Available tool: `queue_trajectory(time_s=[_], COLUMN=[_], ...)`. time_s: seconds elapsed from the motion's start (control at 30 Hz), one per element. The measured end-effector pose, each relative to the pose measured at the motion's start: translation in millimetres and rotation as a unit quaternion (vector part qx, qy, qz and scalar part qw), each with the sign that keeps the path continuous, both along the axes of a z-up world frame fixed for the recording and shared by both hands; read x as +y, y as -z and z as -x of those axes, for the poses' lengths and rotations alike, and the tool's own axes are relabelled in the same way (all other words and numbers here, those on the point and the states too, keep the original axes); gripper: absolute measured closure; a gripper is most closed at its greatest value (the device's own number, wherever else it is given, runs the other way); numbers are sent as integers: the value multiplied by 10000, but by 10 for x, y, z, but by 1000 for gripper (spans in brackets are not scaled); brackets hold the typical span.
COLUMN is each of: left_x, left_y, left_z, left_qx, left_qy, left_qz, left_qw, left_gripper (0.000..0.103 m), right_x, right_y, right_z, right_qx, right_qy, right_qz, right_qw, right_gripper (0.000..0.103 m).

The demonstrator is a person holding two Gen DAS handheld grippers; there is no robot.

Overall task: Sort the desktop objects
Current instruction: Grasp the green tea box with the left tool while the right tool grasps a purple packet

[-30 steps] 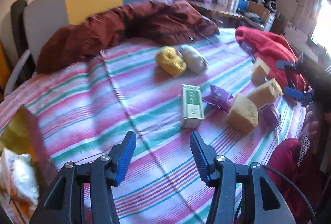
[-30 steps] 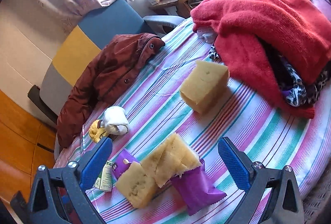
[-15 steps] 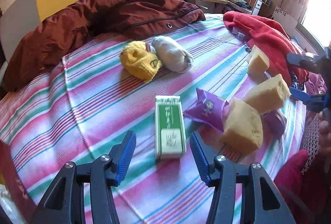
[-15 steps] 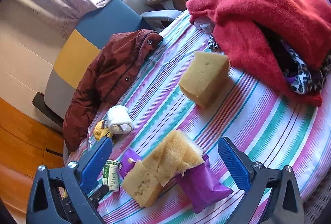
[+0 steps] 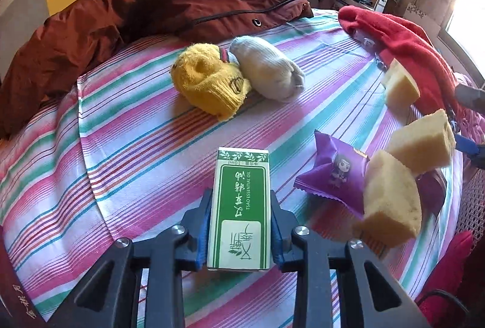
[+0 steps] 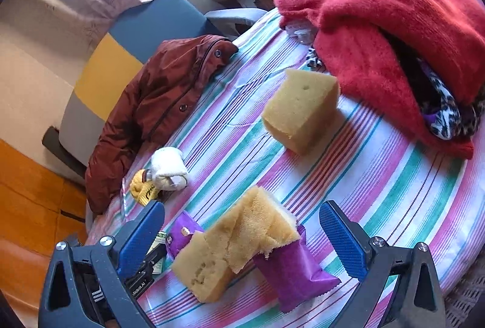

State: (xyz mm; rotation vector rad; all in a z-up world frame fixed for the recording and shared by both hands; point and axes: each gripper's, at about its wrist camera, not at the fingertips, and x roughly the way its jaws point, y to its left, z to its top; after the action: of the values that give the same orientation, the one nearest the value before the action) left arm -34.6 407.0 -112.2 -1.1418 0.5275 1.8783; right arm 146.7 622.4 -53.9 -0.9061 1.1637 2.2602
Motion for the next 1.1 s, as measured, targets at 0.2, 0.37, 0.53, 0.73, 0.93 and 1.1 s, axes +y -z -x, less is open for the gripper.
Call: queue_trajectory(time_s=[0.2,0.37,0.53,0.73,0.93,1.1], left_x=[-58,-135,-290,-439,-542,-589], left_y=[2,-3,-13,-15,-24,-28], left_z=[2,-32,-77,-191,-261,-296], left_qx=[11,119,19,89,102,102], left_qy=[-109,-211,-323,-343,-403,-415], left_qz=[-47,25,39,13,-12,-53], left_qw=[9999,9997,9995,9994,9991,9991], left_gripper=[71,71,71,71,71,71], right_x=[10,30,-103,-217,-244,-311], right_y=[-48,-245,-196,205,491,506], right_z=[-14,26,57,274,532,538], right_qx=[-107,-804,-1891,-2693,-3239,-3291], right_qy=[-112,-1060,-2287,-2893,-3081,-3216], right_qz=[-67,-304,-609,-594,-706,-1086], right_qw=[9999,9906,9530,9167,8917,8812], right_gripper=[6,8,16,28,32,42])
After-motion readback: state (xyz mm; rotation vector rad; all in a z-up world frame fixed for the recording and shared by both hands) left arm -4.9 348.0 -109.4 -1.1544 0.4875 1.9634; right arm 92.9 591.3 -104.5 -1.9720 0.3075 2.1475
